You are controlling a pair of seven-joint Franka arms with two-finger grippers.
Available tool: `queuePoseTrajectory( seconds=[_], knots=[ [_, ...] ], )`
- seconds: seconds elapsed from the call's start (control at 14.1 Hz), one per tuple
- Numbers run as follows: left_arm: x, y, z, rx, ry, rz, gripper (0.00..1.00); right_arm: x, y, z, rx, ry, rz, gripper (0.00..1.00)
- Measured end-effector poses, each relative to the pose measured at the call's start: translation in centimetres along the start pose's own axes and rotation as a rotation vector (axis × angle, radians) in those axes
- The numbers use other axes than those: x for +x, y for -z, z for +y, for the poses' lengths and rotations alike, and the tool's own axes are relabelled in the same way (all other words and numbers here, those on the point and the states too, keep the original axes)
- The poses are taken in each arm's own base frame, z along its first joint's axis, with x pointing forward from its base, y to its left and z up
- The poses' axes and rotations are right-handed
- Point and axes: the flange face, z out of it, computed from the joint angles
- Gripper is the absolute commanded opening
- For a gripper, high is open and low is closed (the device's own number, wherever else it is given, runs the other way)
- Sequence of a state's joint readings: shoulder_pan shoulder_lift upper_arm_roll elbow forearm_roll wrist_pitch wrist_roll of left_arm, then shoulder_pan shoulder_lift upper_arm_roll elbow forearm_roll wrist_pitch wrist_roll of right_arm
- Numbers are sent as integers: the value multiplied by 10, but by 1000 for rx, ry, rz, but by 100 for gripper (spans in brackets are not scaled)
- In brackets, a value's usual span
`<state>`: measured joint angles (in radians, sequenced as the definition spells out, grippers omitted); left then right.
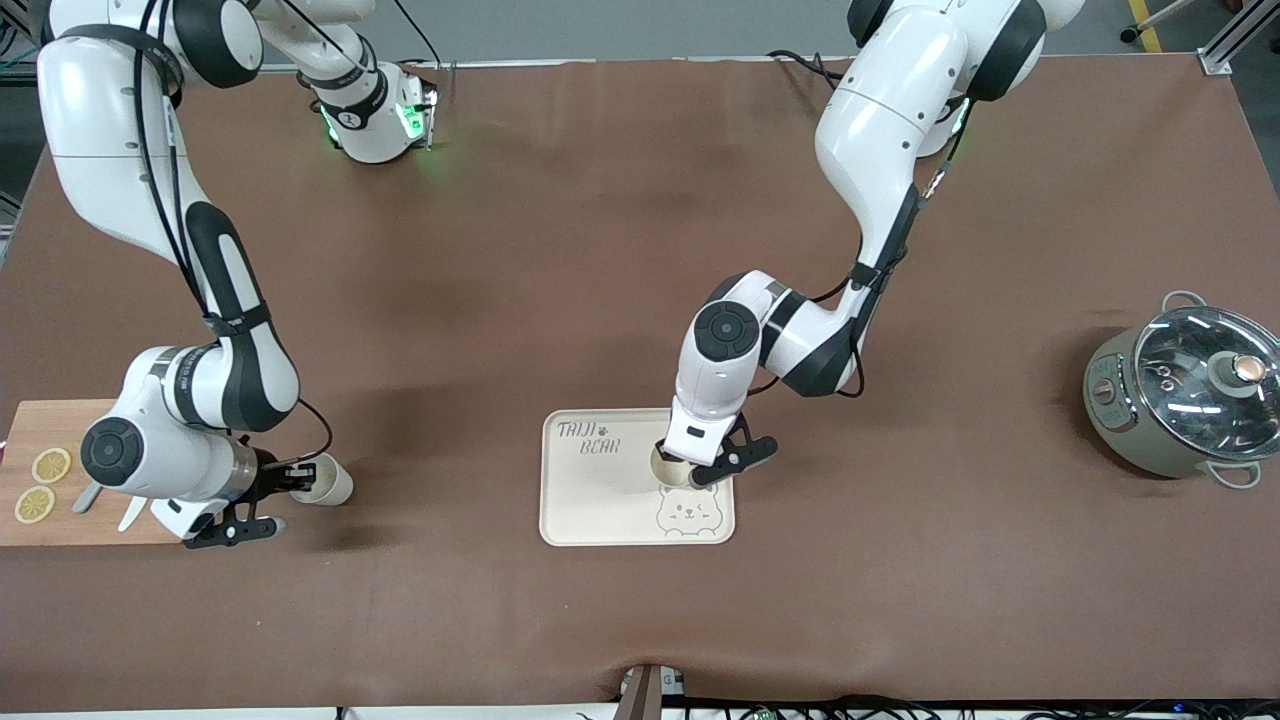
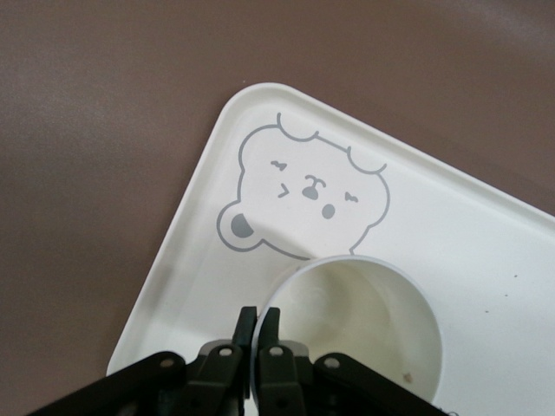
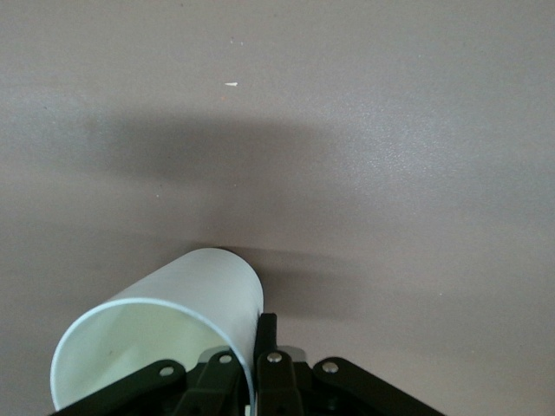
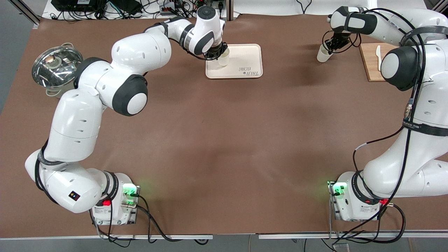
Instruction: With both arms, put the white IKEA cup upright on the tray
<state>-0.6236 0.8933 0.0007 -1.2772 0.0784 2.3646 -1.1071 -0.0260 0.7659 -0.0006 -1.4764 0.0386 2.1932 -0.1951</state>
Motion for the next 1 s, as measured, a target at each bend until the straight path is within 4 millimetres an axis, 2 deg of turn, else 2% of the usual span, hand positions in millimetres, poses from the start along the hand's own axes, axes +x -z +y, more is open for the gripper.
queuePoseTrajectory(
  seconds=[0.14, 0.21, 0.36, 0.43, 0.5, 0.64, 0.85, 1.0],
  knots=[
    [0, 0, 0, 0, 0, 0, 0, 0, 1, -1, 1, 1, -2, 0],
    [0, 0, 0, 0, 0, 0, 11, 1, 3, -3, 6, 3, -13, 0],
    [0, 0, 0, 0, 1, 0, 89, 5, 19, -15, 37, -12, -47, 0],
    [1, 0, -1, 1, 1, 1, 92, 8, 32, -25, 50, -33, -69, 0],
    [2, 0, -1, 1, 2, 2, 100, 10, 47, -37, 56, -62, -91, 0],
    [2, 0, -1, 0, 2, 3, 100, 13, 71, -74, 55, -137, -127, 0],
    [8, 15, 5, -19, 5, 16, 100, 14, 87, -146, 43, -258, -128, 0],
    [18, 41, 6, 2, 11, 15, 100, 9, 91, -203, 27, -339, -131, 0]
  ],
)
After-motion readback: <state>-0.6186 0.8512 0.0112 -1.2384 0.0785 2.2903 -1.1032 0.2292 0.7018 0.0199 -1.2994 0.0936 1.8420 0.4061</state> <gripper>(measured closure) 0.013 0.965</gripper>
